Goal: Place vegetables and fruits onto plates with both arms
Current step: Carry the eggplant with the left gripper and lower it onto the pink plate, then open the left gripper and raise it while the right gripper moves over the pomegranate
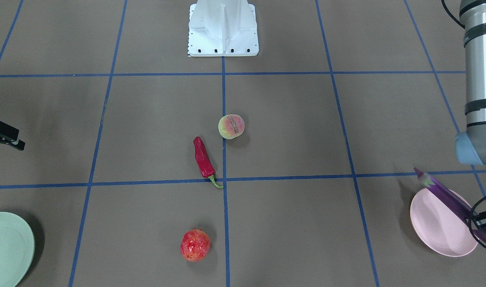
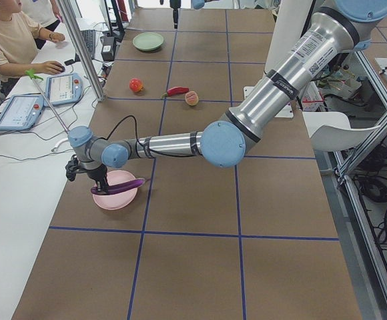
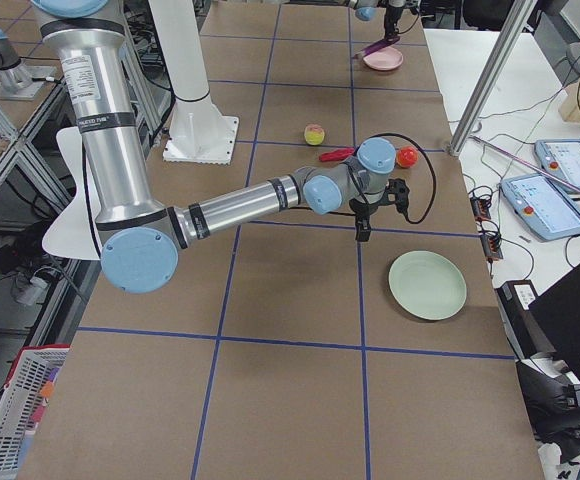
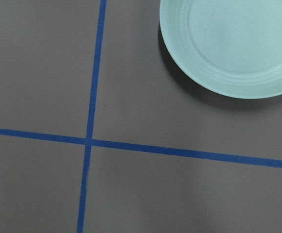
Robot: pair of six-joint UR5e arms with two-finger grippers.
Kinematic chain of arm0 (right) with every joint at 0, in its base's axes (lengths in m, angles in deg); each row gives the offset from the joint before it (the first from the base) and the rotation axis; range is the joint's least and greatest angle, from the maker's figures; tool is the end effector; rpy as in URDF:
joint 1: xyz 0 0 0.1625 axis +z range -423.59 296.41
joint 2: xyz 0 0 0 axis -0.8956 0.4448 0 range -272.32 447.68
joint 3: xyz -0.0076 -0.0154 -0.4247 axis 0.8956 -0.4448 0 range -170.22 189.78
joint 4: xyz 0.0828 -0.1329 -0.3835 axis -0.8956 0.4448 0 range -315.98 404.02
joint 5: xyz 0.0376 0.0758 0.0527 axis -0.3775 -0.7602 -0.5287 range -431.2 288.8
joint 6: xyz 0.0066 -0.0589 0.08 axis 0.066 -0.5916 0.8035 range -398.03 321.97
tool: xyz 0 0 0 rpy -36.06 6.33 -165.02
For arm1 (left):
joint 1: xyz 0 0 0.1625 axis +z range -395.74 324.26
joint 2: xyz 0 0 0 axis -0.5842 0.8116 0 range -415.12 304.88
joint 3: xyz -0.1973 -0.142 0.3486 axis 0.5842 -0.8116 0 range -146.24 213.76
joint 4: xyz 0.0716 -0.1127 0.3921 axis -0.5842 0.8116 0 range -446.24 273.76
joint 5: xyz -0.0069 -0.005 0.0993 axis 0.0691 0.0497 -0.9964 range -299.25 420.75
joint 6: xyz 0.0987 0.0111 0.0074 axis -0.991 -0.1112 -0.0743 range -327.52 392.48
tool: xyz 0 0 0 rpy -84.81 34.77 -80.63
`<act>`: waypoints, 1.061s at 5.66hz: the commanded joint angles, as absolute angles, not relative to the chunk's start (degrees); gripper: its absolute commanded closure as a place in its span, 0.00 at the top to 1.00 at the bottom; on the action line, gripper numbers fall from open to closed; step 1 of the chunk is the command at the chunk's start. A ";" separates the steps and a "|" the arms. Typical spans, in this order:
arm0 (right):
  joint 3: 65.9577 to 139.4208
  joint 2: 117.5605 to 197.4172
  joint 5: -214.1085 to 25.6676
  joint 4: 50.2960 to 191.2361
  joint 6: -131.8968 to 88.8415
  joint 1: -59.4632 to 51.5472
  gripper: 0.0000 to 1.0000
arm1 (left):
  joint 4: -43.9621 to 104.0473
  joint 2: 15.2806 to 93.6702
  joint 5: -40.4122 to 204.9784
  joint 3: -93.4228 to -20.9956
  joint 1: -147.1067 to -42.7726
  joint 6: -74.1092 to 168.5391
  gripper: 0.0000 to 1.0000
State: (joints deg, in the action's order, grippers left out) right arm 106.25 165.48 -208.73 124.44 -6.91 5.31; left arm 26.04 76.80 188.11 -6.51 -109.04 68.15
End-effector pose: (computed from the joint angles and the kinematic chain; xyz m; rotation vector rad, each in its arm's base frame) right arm -0.1534 -0.5636 0.4644 0.0591 -0.9320 -0.0426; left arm 0.1569 -0.7764 0.5839 -0.0679 0.6909 -0.2351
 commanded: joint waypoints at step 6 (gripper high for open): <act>82.92 134.16 -196.55 121.57 16.55 -7.77 1.00 | 26.09 54.62 195.08 -58.78 -100.38 97.14 1.00</act>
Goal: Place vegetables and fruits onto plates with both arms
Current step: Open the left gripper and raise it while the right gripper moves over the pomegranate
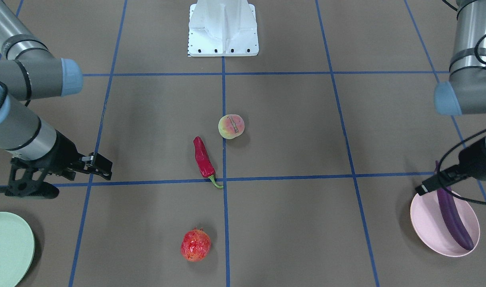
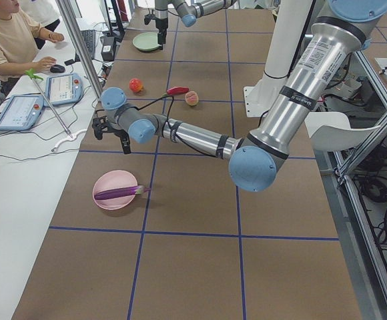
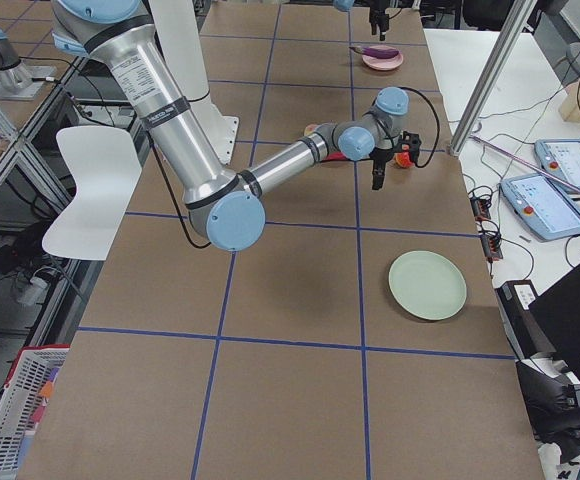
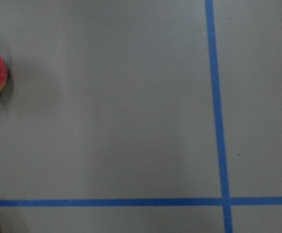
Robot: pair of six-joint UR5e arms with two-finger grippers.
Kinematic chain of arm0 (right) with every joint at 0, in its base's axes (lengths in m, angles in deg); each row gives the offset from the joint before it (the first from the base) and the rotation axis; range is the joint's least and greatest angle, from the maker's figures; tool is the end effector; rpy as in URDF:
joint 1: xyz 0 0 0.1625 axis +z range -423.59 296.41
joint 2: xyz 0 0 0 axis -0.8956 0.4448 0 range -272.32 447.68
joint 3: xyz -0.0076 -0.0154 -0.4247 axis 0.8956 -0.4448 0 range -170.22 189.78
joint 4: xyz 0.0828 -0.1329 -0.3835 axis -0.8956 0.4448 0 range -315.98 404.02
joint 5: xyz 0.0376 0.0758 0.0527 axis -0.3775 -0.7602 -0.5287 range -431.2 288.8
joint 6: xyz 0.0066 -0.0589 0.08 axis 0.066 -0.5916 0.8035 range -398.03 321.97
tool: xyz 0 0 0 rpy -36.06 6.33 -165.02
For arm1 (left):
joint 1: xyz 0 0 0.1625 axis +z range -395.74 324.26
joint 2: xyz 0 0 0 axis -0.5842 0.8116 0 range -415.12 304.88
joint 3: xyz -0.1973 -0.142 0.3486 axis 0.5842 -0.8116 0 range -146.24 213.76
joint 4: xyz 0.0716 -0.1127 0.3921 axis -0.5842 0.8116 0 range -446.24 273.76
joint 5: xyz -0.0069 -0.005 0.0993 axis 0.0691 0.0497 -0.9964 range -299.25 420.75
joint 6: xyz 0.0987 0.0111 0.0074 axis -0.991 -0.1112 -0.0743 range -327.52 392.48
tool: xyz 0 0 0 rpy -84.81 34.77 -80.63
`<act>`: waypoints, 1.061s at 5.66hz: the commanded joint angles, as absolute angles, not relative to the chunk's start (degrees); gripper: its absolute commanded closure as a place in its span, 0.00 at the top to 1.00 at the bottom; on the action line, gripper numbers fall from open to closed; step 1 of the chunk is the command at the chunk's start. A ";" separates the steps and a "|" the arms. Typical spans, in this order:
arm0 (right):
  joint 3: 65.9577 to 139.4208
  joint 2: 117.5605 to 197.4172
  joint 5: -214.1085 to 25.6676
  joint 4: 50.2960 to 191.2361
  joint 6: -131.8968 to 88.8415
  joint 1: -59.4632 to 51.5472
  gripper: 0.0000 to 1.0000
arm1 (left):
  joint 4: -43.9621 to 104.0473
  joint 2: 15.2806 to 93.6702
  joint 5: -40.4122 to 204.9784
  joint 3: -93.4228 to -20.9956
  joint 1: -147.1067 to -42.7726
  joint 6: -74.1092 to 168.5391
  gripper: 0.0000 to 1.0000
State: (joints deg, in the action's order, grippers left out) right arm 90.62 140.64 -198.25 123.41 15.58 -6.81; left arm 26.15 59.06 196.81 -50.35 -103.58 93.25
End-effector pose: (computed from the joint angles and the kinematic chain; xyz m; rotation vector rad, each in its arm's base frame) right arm -0.3388 -0.6510 0.3185 0.0431 -0.8955 0.1145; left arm 0.1946 -0.6410 0.4147 -0.0068 1.0218 -0.3291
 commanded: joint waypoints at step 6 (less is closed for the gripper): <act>58.23 116.79 -175.13 98.08 37.29 -15.67 1.00 | 22.43 53.16 189.00 -67.47 -93.94 103.67 1.00</act>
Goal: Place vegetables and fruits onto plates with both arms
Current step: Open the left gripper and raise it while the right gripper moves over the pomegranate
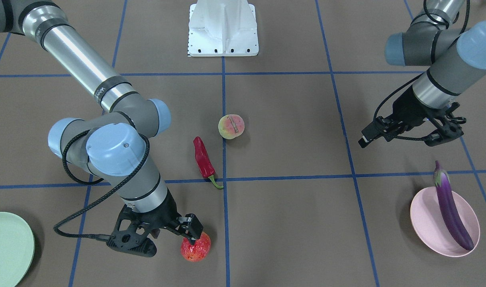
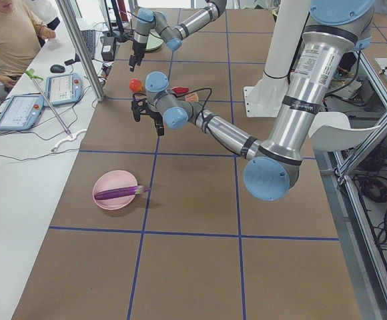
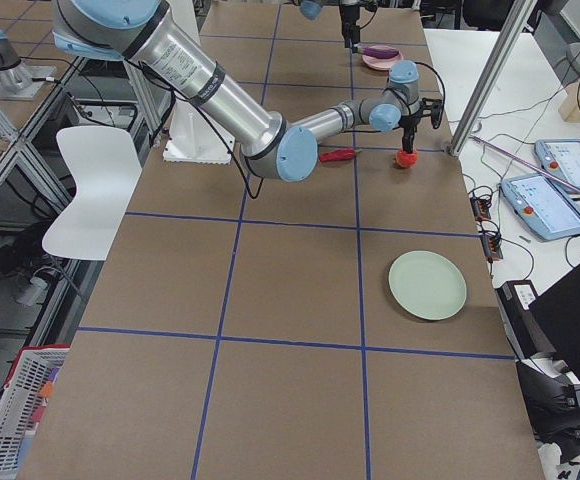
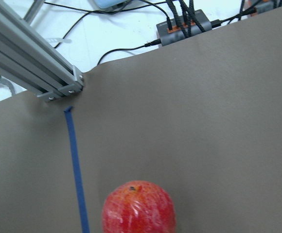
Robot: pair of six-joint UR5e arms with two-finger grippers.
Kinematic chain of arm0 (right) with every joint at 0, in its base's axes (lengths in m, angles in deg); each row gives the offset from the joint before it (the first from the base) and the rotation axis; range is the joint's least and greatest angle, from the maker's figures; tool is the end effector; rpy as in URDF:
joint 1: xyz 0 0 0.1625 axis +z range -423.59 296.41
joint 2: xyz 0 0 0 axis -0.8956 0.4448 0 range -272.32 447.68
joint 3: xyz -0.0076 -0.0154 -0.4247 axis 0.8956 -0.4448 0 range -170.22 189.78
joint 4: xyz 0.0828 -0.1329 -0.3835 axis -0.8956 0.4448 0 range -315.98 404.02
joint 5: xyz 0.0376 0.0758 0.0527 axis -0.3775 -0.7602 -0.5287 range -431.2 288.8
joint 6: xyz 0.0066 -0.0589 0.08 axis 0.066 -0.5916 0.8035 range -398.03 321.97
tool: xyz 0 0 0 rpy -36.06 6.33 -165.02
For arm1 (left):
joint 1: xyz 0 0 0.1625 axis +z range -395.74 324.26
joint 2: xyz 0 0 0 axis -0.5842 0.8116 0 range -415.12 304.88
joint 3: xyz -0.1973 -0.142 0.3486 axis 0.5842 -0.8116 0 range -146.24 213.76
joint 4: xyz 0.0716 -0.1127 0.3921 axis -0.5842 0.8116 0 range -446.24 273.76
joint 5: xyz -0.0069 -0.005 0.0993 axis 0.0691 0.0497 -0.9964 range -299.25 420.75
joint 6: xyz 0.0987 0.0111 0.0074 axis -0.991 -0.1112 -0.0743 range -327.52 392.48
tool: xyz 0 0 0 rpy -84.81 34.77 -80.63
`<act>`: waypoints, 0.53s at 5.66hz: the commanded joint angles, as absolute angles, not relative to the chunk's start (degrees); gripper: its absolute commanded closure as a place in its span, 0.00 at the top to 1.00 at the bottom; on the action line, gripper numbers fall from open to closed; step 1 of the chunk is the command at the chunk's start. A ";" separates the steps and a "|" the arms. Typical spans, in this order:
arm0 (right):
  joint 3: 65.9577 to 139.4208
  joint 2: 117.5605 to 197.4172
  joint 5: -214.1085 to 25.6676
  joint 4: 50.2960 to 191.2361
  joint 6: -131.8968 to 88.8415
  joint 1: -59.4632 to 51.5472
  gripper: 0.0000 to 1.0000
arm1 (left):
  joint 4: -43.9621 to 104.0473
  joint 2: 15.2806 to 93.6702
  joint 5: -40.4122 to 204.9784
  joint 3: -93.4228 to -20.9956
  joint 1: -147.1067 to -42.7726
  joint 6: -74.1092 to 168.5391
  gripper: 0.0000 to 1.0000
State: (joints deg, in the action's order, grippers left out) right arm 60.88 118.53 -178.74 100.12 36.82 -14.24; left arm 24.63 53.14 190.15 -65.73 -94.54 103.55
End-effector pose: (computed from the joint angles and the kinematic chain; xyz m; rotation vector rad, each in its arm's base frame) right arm -0.4873 -0.7260 0.2195 0.2626 -0.9500 0.4035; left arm 0.2529 -0.5528 0.3597 0.0083 1.0402 -0.3406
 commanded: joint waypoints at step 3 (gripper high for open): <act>52.95 116.69 -172.28 93.94 32.20 -16.48 1.00 | 14.13 53.86 185.82 -71.71 -91.91 103.68 1.00</act>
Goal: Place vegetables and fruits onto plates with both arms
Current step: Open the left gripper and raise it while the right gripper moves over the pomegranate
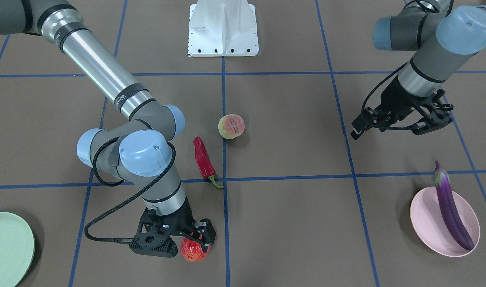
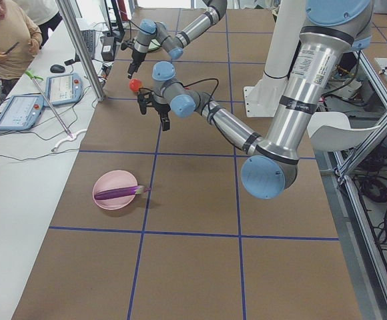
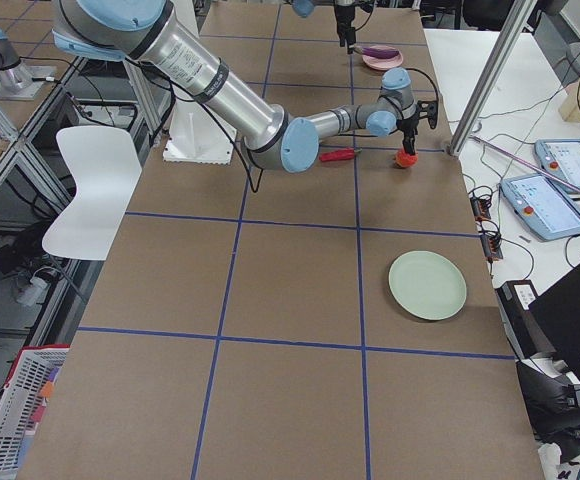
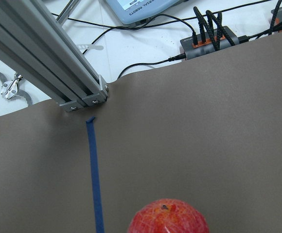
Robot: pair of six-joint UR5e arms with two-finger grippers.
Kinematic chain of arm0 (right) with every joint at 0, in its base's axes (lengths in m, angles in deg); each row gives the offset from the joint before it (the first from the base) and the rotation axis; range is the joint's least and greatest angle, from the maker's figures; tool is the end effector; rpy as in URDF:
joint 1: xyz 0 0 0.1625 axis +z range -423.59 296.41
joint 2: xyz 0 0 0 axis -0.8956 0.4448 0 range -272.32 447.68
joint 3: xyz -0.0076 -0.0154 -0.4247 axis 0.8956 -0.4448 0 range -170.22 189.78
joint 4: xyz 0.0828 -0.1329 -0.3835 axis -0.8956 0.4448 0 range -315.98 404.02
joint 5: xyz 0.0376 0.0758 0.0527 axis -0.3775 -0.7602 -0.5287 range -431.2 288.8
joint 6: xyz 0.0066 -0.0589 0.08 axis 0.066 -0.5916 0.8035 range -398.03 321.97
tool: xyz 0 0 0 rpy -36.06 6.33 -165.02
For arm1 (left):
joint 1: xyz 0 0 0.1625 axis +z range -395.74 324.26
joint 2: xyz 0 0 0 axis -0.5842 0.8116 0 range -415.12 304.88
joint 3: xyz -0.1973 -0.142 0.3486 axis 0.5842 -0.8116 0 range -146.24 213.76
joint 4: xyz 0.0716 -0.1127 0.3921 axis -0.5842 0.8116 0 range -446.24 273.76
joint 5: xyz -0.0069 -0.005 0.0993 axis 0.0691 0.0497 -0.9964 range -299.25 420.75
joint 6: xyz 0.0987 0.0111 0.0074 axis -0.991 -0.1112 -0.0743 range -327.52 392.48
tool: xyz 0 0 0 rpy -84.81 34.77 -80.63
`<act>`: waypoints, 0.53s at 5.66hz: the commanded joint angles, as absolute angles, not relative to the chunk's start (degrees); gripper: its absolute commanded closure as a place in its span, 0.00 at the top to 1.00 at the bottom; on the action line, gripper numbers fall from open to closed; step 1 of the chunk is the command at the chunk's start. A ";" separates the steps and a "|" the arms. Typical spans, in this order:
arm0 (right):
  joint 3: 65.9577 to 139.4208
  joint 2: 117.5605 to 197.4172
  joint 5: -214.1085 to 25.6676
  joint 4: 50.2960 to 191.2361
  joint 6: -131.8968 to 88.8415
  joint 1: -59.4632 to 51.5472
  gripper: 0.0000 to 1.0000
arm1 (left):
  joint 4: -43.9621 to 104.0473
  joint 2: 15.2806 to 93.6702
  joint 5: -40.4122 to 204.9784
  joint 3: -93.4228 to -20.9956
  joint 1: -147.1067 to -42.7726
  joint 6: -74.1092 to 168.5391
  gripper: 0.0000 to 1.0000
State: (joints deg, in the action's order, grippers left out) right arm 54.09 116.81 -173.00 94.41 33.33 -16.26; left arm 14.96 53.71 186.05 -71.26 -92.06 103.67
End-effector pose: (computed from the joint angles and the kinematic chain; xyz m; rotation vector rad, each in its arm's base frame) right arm -0.5182 -0.7286 0.2414 0.3613 -0.9077 0.3620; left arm 0.2647 -0.5336 0.3333 0.0011 0.9620 -0.3614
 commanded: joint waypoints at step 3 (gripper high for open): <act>48.73 115.28 -170.52 90.89 32.11 -17.88 1.00 | 14.13 53.87 185.82 -72.06 -91.82 103.68 1.00</act>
State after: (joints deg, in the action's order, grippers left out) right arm 50.28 115.67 -170.99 92.54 32.14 -17.28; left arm 14.15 53.86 185.82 -71.86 -91.87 103.68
